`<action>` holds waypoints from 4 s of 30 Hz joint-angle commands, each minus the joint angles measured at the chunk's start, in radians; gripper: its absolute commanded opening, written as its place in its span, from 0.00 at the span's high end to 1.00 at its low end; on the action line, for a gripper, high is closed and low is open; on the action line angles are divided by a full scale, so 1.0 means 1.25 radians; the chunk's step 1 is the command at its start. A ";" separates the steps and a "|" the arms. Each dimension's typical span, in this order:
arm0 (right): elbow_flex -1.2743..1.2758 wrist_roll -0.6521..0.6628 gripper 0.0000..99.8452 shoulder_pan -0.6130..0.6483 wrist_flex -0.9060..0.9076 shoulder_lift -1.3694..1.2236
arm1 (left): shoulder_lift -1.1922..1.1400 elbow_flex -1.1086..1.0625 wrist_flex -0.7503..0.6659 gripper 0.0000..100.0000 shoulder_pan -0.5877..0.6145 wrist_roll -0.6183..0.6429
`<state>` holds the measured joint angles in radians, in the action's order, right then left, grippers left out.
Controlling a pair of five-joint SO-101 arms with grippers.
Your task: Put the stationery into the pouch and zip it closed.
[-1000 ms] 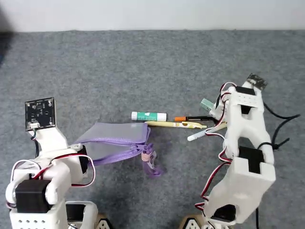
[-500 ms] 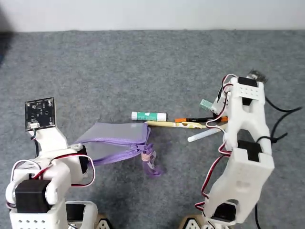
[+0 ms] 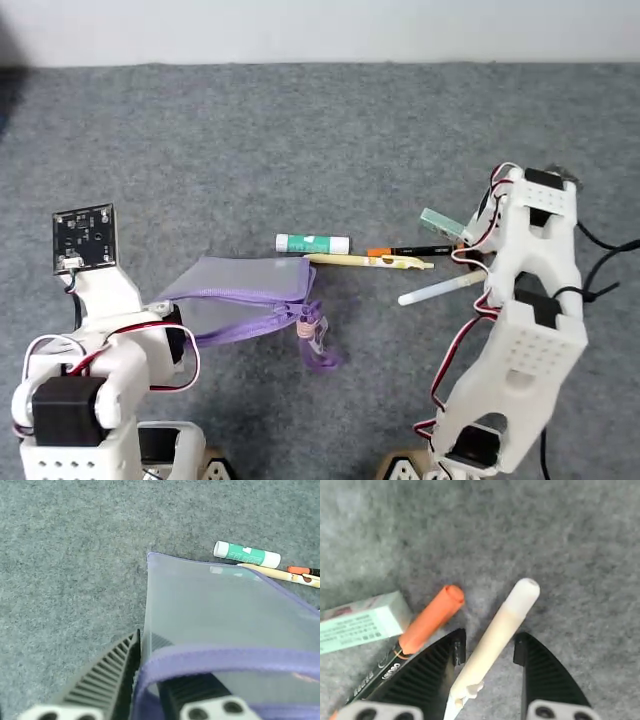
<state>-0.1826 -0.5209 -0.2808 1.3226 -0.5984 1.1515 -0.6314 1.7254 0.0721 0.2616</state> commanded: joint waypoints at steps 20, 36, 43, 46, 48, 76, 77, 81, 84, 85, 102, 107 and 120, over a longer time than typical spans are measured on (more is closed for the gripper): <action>-0.314 0.124 0.99 0.030 0.379 0.138 | -0.011 0.007 -0.001 0.99 0.002 0.010; -0.313 0.245 0.99 0.278 0.379 0.605 | -0.293 0.273 0.020 0.99 0.002 0.011; -0.313 0.269 0.99 0.419 0.377 0.767 | -0.405 0.361 0.017 0.99 0.001 0.011; -0.314 0.265 0.99 0.493 0.361 0.805 | -0.443 0.379 0.016 0.99 0.001 0.011; -0.314 0.265 0.99 0.551 0.325 0.824 | -0.468 0.390 0.016 0.99 0.001 0.011; -0.313 0.308 0.99 0.751 0.074 0.968 | -0.562 0.428 0.016 0.99 0.001 0.011; -0.313 0.308 0.99 0.751 0.074 0.970 | -0.563 0.428 0.016 0.99 0.001 0.011; -0.312 0.288 0.99 0.751 0.017 0.938 | -0.565 0.425 0.016 0.99 0.001 0.011; -0.312 0.290 0.99 0.752 -0.030 0.916 | -0.561 0.425 0.017 0.99 0.001 0.011; -0.309 0.291 0.99 0.754 -0.018 0.915 | -0.561 0.425 0.017 0.99 0.001 0.011; 0.253 0.312 0.99 0.757 -0.288 1.281 | -0.561 0.424 0.020 0.99 0.001 0.011; 0.387 0.323 0.99 0.786 -0.587 1.262 | -0.561 0.424 0.020 0.99 0.001 0.011; 0.457 0.388 0.99 0.876 -0.722 1.120 | -0.561 0.424 0.020 0.99 0.002 0.011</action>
<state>0.3698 -0.0483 0.8071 0.4358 0.8071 0.4580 -0.1312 1.7346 0.0752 0.2662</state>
